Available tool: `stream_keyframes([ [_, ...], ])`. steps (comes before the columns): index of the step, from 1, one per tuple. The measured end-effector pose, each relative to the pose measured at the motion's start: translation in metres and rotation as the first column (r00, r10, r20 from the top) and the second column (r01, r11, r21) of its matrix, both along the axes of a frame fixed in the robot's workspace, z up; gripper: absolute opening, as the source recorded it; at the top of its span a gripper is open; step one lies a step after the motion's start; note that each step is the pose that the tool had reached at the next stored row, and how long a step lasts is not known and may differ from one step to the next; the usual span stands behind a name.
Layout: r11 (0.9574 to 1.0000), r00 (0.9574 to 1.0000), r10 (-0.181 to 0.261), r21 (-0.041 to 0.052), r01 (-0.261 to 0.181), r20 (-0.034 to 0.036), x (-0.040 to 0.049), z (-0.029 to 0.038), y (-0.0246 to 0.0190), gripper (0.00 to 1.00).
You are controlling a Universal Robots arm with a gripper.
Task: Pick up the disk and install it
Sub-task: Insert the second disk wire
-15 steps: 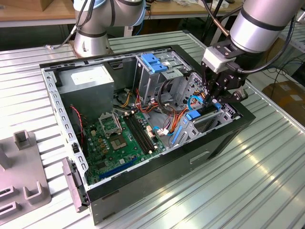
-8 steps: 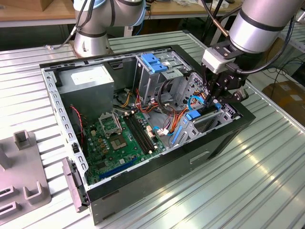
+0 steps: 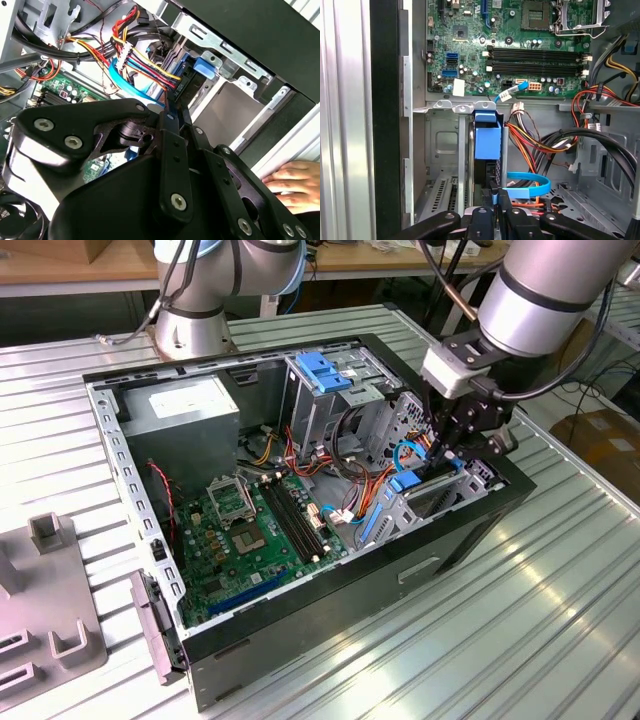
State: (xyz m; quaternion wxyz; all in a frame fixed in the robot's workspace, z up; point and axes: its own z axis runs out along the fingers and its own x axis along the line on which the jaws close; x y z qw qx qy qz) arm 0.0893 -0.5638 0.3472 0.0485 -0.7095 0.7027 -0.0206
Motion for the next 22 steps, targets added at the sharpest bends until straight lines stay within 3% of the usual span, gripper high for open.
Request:
stream_keyframes([
  [6, 1.0, 1.0, -0.003, 0.0019, 0.003, -0.0001, 0.0, -0.0024, -0.0003, 0.16],
  [16, 0.9998, 0.9999, -0.017, 0.0096, 0.017, -0.0004, 0.0, -0.0008, -0.0008, 0.16],
  [22, 0.9998, 0.9998, -0.018, 0.0111, 0.018, -0.0005, 0.0, -0.0045, -0.0026, 0.16],
])
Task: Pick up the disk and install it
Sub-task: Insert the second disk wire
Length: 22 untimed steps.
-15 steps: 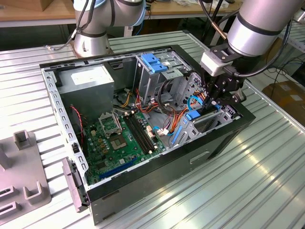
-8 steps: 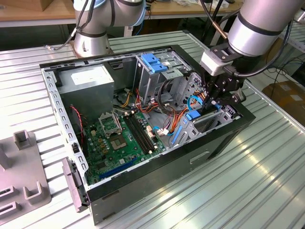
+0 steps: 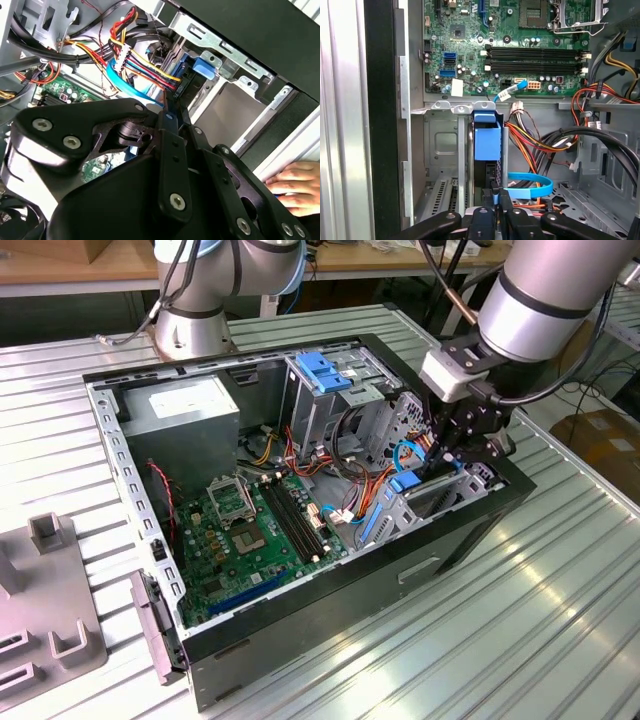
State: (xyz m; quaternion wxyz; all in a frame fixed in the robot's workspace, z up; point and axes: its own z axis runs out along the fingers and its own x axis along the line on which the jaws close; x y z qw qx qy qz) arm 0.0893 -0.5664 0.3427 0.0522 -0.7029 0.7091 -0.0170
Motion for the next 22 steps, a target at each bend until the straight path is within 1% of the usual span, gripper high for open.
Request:
stream_keyframes([
  [5, 1.0, 1.0, -0.001, 0.0014, 0.001, 0.0, 0.0, -0.0052, -0.0019, 0.16],
  [10, 1.0, 1.0, -0.001, 0.0012, 0.001, 0.0, 0.0, -0.0053, -0.0021, 0.16],
  [12, 1.0, 1.0, -0.001, 0.0029, 0.001, 0.0003, 0.0001, -0.0053, -0.002, 0.17],
  [13, 1.0, 1.0, -0.001, 0.0024, 0.001, 0.0003, 0.0001, -0.0039, -0.002, 0.23],
  [16, 1.0, 1.0, -0.001, 0.002, 0.001, 0.0002, 0.0, 0.002, -0.002, 0.23],
  [20, 1.0, 1.0, -0.001, -0.0017, 0.001, 0.0001, 0.0, 0.0154, -0.0017, 0.23],
  [21, 1.0, 1.0, -0.001, -0.0019, 0.001, 0.0001, 0.0, 0.0169, -0.0017, 0.23],
  [22, 1.0, 1.0, -0.001, -0.0015, 0.001, 0.0001, 0.0, 0.0168, -0.0016, 0.23],
])
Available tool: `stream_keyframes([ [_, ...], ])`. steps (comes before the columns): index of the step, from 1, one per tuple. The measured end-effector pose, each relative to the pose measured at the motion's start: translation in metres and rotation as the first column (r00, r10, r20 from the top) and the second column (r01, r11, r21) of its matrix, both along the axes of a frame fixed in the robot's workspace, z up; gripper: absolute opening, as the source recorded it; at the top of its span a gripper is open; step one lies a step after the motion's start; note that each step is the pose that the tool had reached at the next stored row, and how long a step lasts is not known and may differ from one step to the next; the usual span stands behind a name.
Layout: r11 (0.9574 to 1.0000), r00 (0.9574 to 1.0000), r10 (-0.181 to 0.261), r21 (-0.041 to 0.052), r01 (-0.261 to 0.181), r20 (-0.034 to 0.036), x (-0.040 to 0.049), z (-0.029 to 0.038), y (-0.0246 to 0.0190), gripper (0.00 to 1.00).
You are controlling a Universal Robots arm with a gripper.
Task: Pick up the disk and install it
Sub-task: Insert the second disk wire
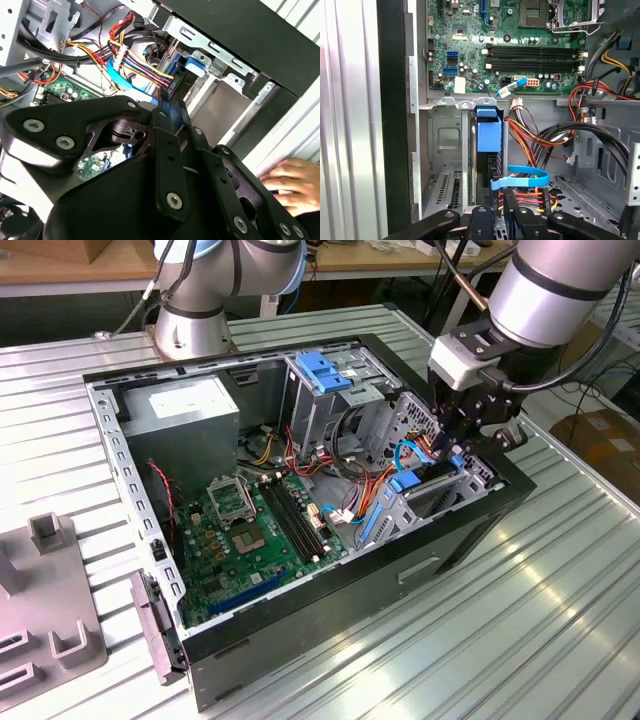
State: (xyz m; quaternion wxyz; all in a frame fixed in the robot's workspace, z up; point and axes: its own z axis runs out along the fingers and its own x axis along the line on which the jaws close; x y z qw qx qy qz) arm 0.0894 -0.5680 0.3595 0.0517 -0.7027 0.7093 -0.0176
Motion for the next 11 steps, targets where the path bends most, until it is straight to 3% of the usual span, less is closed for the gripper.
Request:
stream_keyframes([
  [2, 1.0, 1.0, 0.0, 0.0, 0.0, 0.0, 0.0, 0.0, 0.0, 0.1],
  [11, 1.0, 1.0, 0.0, -0.0002, 0.0, 0.0, 0.0, 0.0001, 0.0004, 0.1],
])
